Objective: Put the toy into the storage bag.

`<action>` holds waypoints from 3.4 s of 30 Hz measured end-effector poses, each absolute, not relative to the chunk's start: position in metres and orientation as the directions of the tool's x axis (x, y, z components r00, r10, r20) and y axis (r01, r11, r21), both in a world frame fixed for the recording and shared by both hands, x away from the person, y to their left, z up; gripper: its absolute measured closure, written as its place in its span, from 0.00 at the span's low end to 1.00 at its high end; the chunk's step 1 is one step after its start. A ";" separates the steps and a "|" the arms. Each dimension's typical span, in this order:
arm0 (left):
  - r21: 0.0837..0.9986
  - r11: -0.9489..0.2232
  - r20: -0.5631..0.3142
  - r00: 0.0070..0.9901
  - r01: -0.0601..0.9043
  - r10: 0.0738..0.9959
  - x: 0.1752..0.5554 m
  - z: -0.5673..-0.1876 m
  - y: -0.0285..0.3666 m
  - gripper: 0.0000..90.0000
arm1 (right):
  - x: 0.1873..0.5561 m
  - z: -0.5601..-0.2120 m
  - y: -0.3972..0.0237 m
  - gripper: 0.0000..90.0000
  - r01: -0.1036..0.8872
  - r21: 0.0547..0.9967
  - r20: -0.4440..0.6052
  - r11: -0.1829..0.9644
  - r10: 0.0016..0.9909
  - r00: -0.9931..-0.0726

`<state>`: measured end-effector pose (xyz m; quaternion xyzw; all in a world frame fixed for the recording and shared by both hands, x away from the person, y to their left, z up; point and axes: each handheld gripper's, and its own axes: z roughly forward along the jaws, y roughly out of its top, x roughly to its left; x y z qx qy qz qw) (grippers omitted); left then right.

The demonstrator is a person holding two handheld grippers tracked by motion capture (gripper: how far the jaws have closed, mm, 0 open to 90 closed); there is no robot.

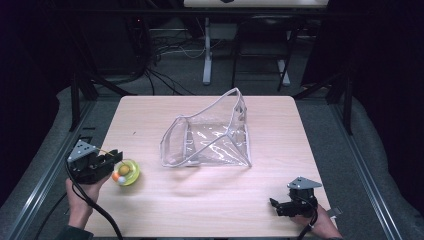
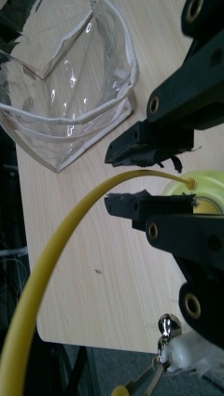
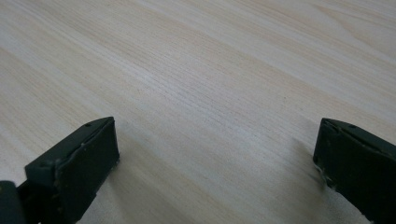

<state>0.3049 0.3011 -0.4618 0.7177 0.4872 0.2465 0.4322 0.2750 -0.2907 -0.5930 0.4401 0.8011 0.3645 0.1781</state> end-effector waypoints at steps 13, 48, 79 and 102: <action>0.852 -0.191 -0.050 0.439 0.487 0.897 0.309 -0.458 0.302 0.98 | 0.275 -0.593 -0.291 0.00 0.575 0.741 0.036 0.347 0.835 -0.549; 0.848 -0.232 -0.059 0.520 0.476 0.852 0.309 -0.429 0.290 0.98 | 0.275 -0.593 -0.291 0.00 0.574 0.742 0.034 0.348 0.834 -0.551; 0.852 -0.293 -0.015 0.579 0.435 0.815 0.315 -0.396 0.276 0.98 | 0.275 -0.593 -0.291 0.00 0.575 0.741 0.035 0.347 0.835 -0.549; 0.861 -0.310 0.004 0.604 0.404 0.797 0.322 -0.367 0.269 0.98 | 0.276 -0.590 -0.290 0.00 0.590 0.711 0.004 0.382 0.838 -0.546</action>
